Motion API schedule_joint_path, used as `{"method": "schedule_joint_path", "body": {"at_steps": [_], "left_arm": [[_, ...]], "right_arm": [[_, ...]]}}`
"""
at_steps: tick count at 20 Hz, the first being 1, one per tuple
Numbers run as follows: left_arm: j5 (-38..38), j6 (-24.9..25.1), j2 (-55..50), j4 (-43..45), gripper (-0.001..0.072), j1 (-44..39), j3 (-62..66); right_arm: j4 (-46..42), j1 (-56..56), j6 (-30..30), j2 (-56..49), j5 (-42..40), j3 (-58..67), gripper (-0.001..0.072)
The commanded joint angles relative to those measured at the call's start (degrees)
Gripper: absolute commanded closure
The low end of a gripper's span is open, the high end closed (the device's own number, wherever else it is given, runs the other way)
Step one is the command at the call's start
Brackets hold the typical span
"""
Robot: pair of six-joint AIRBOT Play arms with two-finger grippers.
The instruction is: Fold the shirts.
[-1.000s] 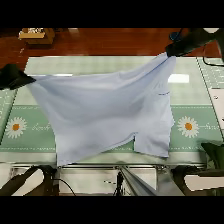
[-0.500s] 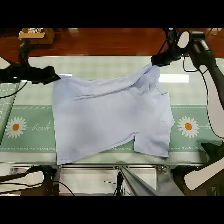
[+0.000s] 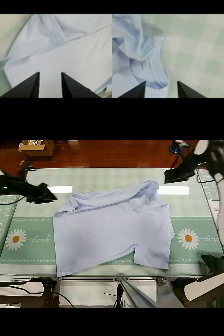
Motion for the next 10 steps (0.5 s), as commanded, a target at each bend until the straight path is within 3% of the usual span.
{"method": "schedule_joint_path", "body": {"at_steps": [1,4,6,10], "left_arm": [[-16.06,-3.91,6.12,5.46,0.0364,8.74,2.27],[-16.02,-4.15,16.85,5.27,0.0353,14.29,-10.73],[-16.06,-3.61,21.22,5.92,0.0144,14.93,-21.24],[-14.84,-3.8,23.5,8.15,0.0126,14.84,-39.08]], "right_arm": [[-0.26,-7.19,0.57,6.16,6.03,0.52,0.0236],[9.6,-16.33,0.7,8.13,10.29,-0.39,0.0236],[16.13,-21.24,0.59,8.24,11.54,-2.95,0.0235],[20.37,-26.12,-0.35,8.92,8.68,-10.08,0.0235]]}}
